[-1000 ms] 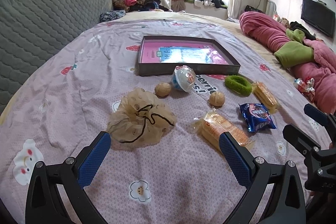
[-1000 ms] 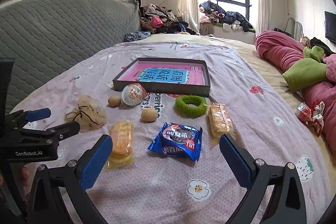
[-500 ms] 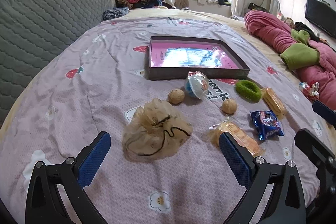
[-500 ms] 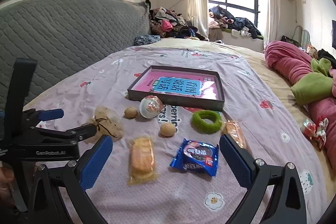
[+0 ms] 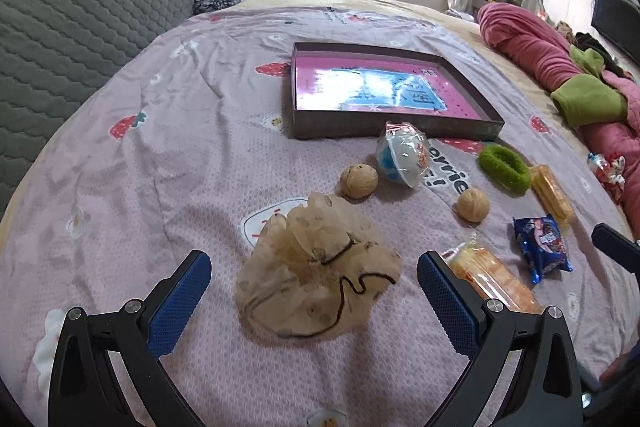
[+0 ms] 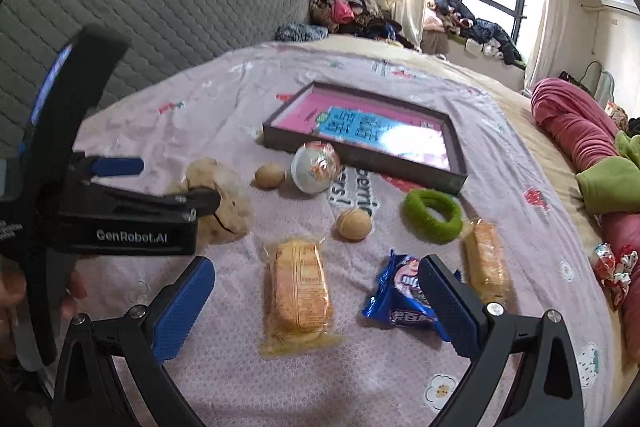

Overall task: Organize objects
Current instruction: 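Grasp the mesh pouch with the left tool while the right tool grasps the wrapped cake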

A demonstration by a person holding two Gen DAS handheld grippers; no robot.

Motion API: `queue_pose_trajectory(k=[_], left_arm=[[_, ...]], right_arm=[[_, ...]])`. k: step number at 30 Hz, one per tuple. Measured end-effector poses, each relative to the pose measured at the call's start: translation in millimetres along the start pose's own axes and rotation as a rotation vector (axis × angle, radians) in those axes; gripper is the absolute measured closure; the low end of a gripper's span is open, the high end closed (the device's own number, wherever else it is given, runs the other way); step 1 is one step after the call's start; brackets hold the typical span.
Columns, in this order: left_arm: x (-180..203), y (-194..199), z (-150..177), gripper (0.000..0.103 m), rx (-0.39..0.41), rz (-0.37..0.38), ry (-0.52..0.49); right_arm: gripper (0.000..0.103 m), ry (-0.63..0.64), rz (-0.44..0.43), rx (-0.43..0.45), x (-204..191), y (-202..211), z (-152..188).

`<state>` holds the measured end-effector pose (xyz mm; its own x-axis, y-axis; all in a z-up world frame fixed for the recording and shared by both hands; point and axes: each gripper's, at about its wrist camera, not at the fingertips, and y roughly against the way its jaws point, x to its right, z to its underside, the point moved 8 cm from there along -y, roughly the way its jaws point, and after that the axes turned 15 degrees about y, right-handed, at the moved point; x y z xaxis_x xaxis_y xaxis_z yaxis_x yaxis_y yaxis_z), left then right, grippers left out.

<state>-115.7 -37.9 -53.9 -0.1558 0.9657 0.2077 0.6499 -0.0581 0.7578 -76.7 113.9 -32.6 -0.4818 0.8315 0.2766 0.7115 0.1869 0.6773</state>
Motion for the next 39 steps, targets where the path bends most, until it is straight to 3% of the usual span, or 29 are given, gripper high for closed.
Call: queue_pose_trajectory(k=[8,14,16,18,20,27,32,38,39], left_arm=[[1,-29,0,0.000,-0.055,-0.018,-0.014],[0,-48,4,0.000,-0.093,-0.012,-0.006],[1,-54,4,0.000,-0.100,-0.012,-0.007],[1,-59,4,0.000,-0.107,-0.005,-0.006],[3,-61,6,0.000,-0.113,0.007,-0.003],[7,-66,12,0.004,-0.132,0.032,-0.003],[9,-61,16,0.014,-0.138,0.040,-0.008],[11,-50,20,0.037,-0.142,0.077,0.002],[12,-47,21,0.045,-0.144,0.085,0.002]], right_arm=[[0.001,0.029,-0.017,-0.109,-10,-39,14],[0.013,0.054,-0.022,-0.148,-14,-58,15],[0.019,0.060,-0.023,-0.164,-16,-64,16],[0.035,0.056,-0.031,-0.180,-17,-70,17],[0.041,0.045,-0.050,-0.192,-19,-76,19],[0.056,0.044,-0.091,-0.184,-24,-79,19],[0.060,0.029,-0.109,-0.173,-25,-76,20],[0.061,0.012,-0.111,-0.157,-26,-69,22],[0.061,0.009,-0.110,-0.154,-25,-68,22]])
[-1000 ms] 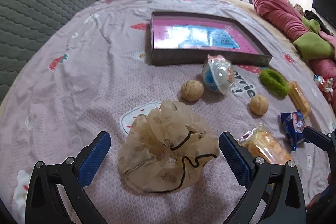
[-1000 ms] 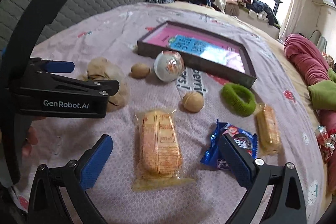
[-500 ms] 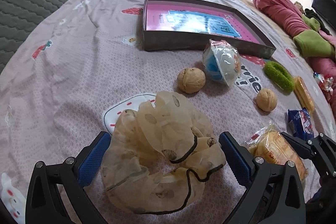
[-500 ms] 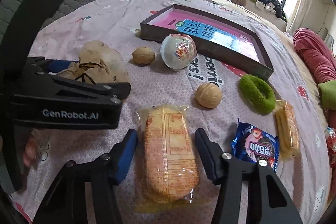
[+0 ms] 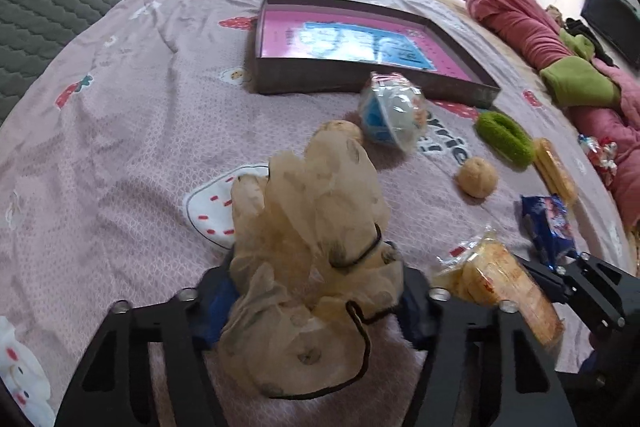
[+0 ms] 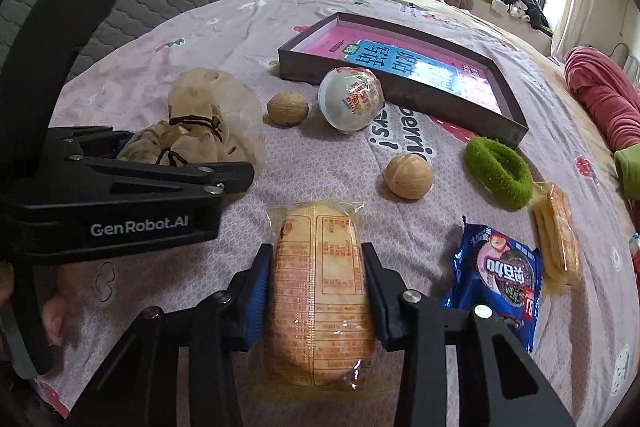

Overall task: Organize objects
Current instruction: 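Grasp the mesh pouch with the left tool while the right tool grasps the wrapped cake, then carry the pouch with the left tool and the cake with the right tool over the tray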

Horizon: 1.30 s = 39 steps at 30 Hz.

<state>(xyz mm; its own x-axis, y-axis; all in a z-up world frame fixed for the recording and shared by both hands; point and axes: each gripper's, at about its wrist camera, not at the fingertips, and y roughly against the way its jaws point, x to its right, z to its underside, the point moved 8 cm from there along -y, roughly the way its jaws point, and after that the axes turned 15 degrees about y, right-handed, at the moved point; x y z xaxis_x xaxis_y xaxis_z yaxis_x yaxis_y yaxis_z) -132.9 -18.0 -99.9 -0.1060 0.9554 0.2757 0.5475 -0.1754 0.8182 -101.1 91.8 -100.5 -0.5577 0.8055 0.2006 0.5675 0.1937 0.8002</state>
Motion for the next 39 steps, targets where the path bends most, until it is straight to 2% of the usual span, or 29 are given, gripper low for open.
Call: queue_pose_trajectory(k=[3,7,9,12,18,26,39], left_arm=[[1,5,5,0.063,-0.022,0.049,0.029],[4,8,9,0.068,-0.025,0.042,-0.007],[9,13,12,0.068,-0.018,0.060,-0.015],[11,21,11,0.068,0.022,0.037,-0.027],[6,33,9,0.068,0.043,0.053,0.000],[8,55,10,0.068,0.095,0.039,-0.013],[33,86,-4,0.068,0.142,0.025,-0.029]], right_arm=[[0.061,-0.017,0.001,0.015,1,5,1],[0.061,-0.030,0.008,0.025,3,10,2],[0.061,-0.040,0.010,0.032,5,13,3],[0.062,-0.058,0.013,0.044,6,19,2],[0.062,-0.080,0.028,0.064,10,32,1],[0.062,-0.094,0.036,0.091,17,53,-4],[0.062,-0.107,0.084,0.149,61,95,-14]])
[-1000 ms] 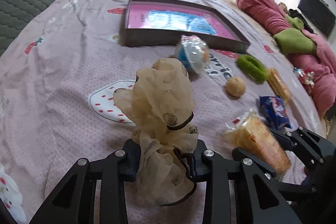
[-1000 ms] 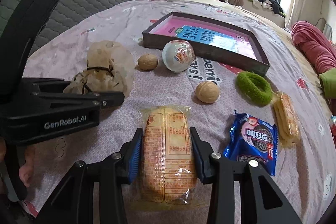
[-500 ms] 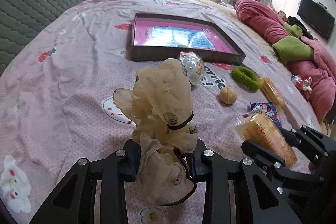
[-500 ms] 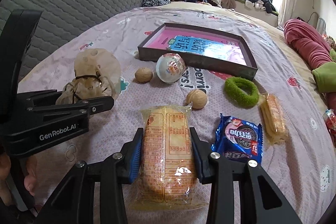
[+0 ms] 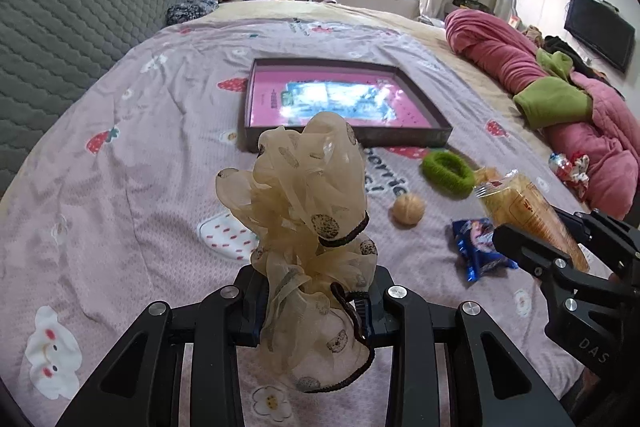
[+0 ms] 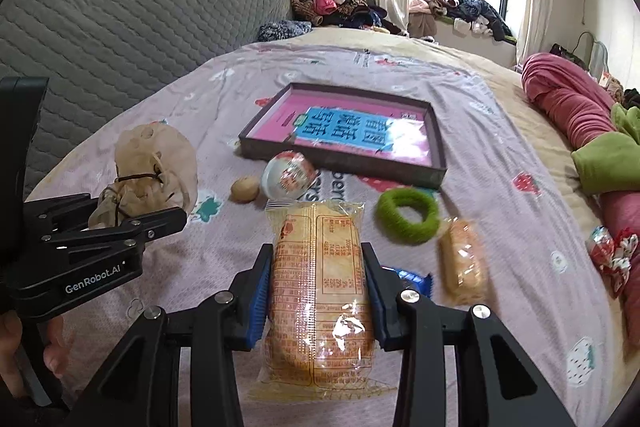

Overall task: Organize objects
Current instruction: 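Carry the pouch with the left tool and the cake with the right tool over the tray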

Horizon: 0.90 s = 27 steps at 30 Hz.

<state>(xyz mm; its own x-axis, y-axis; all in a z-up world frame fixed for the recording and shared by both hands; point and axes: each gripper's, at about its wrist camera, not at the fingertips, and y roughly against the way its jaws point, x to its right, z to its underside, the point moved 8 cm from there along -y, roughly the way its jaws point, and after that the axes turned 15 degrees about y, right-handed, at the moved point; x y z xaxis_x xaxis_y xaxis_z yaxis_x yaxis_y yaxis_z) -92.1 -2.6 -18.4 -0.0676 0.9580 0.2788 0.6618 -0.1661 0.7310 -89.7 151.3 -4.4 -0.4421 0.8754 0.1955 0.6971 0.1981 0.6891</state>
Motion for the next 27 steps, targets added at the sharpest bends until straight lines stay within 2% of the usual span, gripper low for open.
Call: queue_pose_trajectory(k=[13,27], left_arm=[[35,13,-31,0.067,0.042,-0.006,-0.044],[54,4,-78,0.067,0.061,-0.020,-0.070]], right_arm=[[0.062,-0.004,0.026,0.034,34,14,-14],[0.062,0.016,0.061,0.079,65,11,-61]])
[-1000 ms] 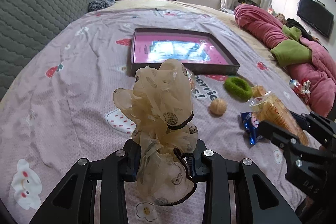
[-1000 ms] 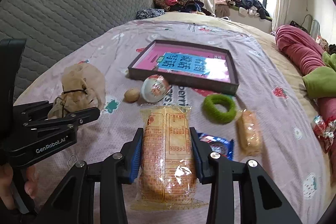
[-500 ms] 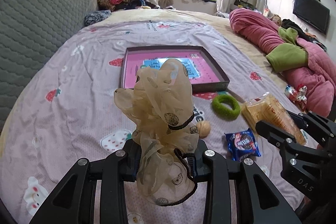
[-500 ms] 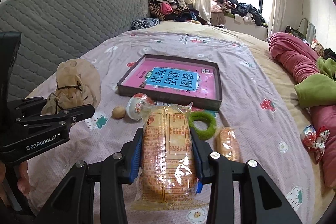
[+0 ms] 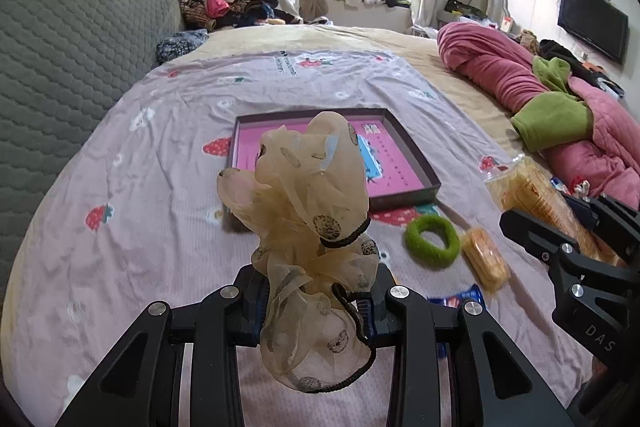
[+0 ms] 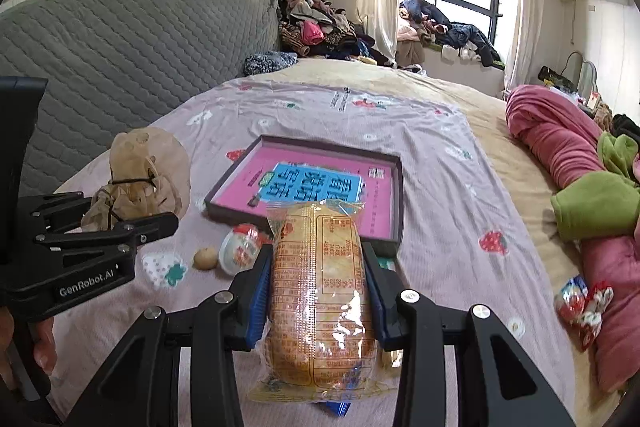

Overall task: Organize objects
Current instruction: 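Carry the pouch with the left tool and the cake with the right tool over the tray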

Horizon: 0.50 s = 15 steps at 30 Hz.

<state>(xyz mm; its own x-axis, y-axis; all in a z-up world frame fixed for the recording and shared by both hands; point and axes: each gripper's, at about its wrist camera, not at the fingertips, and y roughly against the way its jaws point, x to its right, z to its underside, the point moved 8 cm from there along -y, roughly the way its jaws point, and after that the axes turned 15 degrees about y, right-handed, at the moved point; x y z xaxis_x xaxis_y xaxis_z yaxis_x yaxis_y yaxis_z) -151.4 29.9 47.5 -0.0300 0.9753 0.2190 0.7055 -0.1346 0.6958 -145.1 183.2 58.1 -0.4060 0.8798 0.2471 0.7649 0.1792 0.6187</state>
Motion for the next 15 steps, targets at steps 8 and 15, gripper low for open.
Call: queue_pose_trajectory(k=[8,15], left_arm=[[11,-22,-45,0.067,0.019,-0.010,-0.031],[26,-49,-93,0.067,0.037,-0.014,-0.045]], right_arm=[[0.062,0.005,0.004,0.032,20,-22,-41],[0.062,0.013,0.023,0.056,44,-48,-84]])
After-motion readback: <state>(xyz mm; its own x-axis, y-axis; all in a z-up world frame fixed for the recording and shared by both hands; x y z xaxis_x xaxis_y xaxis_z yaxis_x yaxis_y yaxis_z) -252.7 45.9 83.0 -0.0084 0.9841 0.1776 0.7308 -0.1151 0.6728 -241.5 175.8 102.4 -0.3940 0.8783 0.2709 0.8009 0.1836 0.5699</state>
